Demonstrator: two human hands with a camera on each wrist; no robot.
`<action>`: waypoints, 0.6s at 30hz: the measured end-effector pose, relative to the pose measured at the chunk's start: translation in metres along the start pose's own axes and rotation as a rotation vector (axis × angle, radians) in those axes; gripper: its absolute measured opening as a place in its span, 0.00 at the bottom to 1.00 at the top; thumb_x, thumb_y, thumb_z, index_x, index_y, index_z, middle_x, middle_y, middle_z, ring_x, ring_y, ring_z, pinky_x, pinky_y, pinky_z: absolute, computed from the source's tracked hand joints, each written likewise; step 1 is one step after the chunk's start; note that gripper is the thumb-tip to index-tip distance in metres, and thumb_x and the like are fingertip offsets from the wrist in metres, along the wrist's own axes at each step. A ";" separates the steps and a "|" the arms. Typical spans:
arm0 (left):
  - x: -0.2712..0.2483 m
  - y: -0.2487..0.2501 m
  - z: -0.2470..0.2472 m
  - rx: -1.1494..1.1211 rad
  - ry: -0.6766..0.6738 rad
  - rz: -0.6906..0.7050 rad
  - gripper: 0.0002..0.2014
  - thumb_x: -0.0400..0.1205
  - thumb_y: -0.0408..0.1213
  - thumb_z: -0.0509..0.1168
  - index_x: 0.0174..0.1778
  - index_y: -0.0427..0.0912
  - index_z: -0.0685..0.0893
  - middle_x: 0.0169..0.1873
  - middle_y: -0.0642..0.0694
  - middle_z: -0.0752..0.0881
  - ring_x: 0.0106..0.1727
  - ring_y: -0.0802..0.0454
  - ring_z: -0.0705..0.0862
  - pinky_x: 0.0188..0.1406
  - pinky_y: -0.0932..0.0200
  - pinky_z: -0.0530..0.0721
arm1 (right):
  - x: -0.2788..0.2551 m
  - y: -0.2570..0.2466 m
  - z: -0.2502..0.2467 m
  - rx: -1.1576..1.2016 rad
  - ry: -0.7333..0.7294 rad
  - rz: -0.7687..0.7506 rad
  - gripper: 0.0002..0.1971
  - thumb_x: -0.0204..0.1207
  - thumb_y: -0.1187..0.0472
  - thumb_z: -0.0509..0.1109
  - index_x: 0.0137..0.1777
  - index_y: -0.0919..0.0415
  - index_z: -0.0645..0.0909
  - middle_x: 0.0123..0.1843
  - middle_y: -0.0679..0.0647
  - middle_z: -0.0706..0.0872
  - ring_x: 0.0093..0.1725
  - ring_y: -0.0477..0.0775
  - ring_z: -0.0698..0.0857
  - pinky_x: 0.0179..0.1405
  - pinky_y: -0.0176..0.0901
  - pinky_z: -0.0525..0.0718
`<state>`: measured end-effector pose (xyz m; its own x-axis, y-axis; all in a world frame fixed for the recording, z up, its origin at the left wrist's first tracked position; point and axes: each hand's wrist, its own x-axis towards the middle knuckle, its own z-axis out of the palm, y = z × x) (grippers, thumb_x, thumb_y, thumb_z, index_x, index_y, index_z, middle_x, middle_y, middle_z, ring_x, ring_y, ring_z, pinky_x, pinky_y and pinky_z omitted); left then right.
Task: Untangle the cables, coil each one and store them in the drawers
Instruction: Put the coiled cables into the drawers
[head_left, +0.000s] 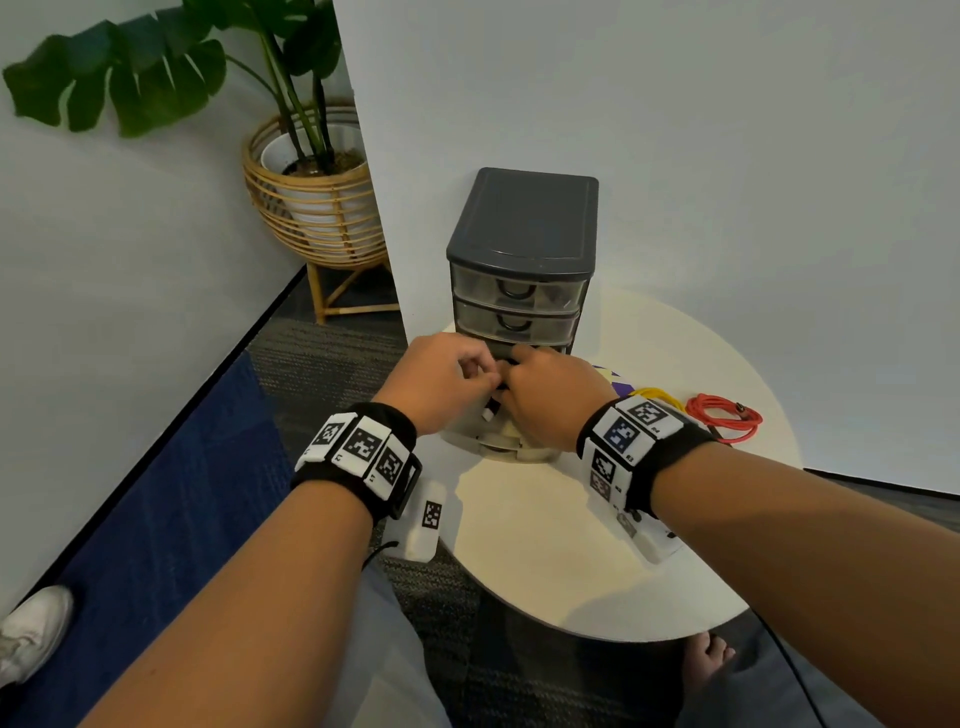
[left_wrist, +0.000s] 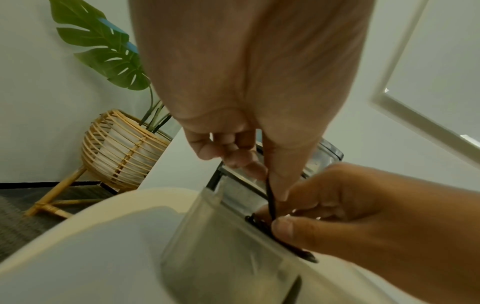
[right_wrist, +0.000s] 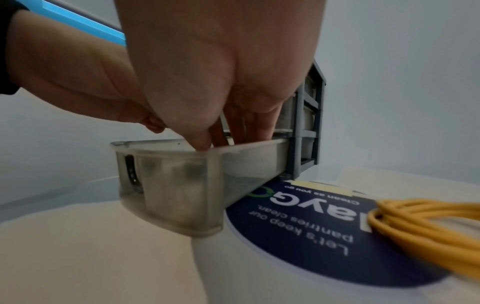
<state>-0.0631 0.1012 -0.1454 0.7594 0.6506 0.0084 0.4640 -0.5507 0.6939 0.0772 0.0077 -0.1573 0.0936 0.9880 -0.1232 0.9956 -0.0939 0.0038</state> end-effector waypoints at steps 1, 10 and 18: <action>0.001 -0.001 0.001 0.016 -0.010 -0.002 0.03 0.82 0.40 0.74 0.43 0.49 0.92 0.35 0.52 0.84 0.35 0.60 0.77 0.38 0.62 0.72 | 0.000 0.002 0.000 0.007 0.011 0.006 0.13 0.89 0.52 0.62 0.68 0.54 0.81 0.59 0.54 0.81 0.57 0.59 0.85 0.43 0.47 0.74; 0.012 -0.012 0.012 0.189 0.195 -0.070 0.06 0.78 0.41 0.78 0.45 0.51 0.88 0.43 0.55 0.85 0.45 0.55 0.83 0.42 0.56 0.80 | -0.015 0.013 0.007 0.088 0.117 -0.144 0.17 0.85 0.61 0.65 0.72 0.55 0.82 0.57 0.55 0.85 0.54 0.61 0.85 0.43 0.51 0.84; 0.017 -0.007 0.020 0.333 0.209 -0.113 0.04 0.83 0.43 0.74 0.46 0.50 0.93 0.53 0.48 0.79 0.51 0.47 0.83 0.45 0.51 0.81 | -0.009 0.013 0.011 -0.095 0.031 -0.201 0.26 0.84 0.59 0.67 0.82 0.58 0.70 0.72 0.54 0.80 0.59 0.61 0.84 0.58 0.54 0.85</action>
<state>-0.0450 0.1059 -0.1645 0.6018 0.7902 0.1155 0.6877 -0.5863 0.4281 0.0894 -0.0041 -0.1666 -0.1080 0.9891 -0.1000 0.9904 0.1158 0.0760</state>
